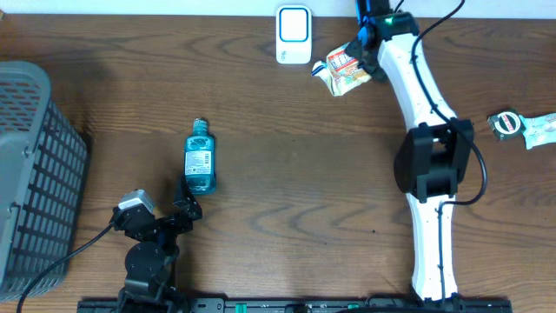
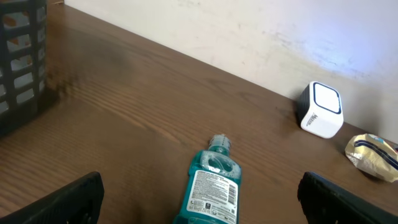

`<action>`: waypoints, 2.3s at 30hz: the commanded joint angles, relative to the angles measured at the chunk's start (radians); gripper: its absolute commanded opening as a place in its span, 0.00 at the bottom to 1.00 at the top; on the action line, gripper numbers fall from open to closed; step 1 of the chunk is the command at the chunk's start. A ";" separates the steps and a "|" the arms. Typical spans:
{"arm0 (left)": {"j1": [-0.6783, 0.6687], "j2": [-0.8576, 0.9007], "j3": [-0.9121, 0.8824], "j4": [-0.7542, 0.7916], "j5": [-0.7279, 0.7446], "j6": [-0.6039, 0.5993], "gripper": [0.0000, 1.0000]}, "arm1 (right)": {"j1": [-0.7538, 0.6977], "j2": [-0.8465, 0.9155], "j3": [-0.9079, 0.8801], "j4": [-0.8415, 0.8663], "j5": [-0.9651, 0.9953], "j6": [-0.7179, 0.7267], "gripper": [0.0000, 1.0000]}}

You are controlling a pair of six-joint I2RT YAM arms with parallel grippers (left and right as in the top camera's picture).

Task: Scan the item barcode
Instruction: 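Carry the snack bag to the right edge and release it, then move the right gripper to the teal mouthwash bottle and grasp it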

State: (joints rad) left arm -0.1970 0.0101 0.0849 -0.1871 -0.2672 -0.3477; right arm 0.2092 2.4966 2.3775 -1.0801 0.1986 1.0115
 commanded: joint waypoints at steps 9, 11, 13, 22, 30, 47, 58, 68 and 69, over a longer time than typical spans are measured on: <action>0.001 -0.004 -0.018 -0.025 -0.006 -0.006 0.98 | 0.053 0.081 -0.013 0.124 -0.007 0.246 0.91; 0.001 -0.004 -0.018 -0.025 -0.006 -0.006 0.98 | 0.051 0.096 -0.013 0.171 -0.002 0.212 0.90; 0.001 -0.004 -0.018 -0.025 -0.006 -0.006 0.98 | 0.051 0.107 -0.013 0.181 0.006 0.199 0.90; 0.001 -0.004 -0.018 -0.025 -0.006 -0.006 0.98 | 0.038 0.200 -0.013 0.091 -0.010 0.089 0.28; 0.001 -0.004 -0.018 -0.025 -0.006 -0.006 0.98 | -0.014 0.123 -0.008 -0.072 0.043 -0.079 0.01; 0.001 -0.004 -0.018 -0.025 -0.006 -0.006 0.98 | -0.476 0.041 -0.010 -0.058 0.217 -0.438 0.20; 0.001 -0.004 -0.018 -0.025 -0.006 -0.006 0.98 | -0.698 -0.050 0.019 -0.065 0.094 -0.471 0.82; 0.001 -0.004 -0.018 -0.025 -0.006 -0.006 0.98 | -0.616 -0.343 0.019 -0.107 -0.341 -0.517 0.90; 0.001 -0.004 -0.018 -0.025 -0.006 -0.006 0.98 | -0.587 -0.355 0.019 -0.119 -0.404 -0.544 0.90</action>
State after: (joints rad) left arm -0.1970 0.0101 0.0849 -0.1875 -0.2672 -0.3477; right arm -0.4683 2.2082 2.3779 -1.1687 0.0433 0.5354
